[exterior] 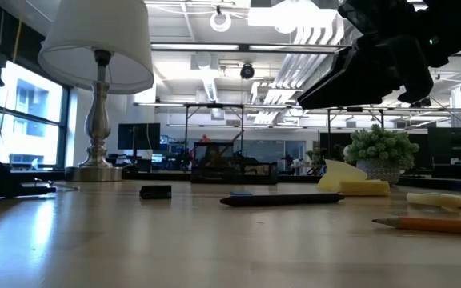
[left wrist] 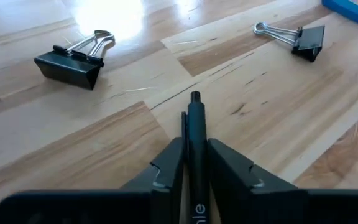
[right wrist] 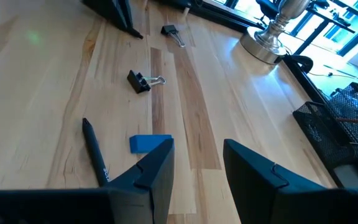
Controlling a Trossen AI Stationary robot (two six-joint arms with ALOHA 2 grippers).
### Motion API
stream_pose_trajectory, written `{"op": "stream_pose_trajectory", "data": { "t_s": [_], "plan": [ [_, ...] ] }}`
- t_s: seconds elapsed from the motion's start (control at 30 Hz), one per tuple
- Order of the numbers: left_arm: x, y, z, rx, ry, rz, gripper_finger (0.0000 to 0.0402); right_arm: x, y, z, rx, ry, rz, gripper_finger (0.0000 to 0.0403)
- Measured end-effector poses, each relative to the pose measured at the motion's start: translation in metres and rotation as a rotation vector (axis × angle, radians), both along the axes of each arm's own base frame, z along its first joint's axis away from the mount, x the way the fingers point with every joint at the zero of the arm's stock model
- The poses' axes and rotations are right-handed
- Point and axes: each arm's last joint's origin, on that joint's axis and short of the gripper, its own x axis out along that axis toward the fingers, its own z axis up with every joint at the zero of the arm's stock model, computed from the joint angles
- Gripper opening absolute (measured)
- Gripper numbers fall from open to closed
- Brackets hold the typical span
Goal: Pick and place office supplies into organizer
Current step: Put the left black pen into the black desk organizer
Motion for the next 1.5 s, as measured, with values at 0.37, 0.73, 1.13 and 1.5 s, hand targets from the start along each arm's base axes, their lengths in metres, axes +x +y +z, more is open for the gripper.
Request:
{"op": "stream_pose_trajectory", "data": {
  "t_s": [0.37,0.73,1.13,1.5],
  "plan": [
    [0.017,0.002,0.014,0.151,-0.286,-0.039,0.0016,0.007,0.004,0.015,0.007,-0.134,0.095,0.0133],
    [0.076,-0.006,0.059,0.486,-0.432,-0.084,0.0008,0.02,-0.006,0.046,0.149,-0.427,0.315,0.0133],
    [0.146,-0.032,0.147,0.656,-0.183,-0.119,0.0019,0.029,-0.028,0.056,0.287,-0.557,0.483,0.0133],
    [0.172,-0.039,0.172,0.686,-0.128,-0.127,0.0021,0.036,-0.032,0.064,0.434,-0.705,0.594,0.0133]
  ]
}}
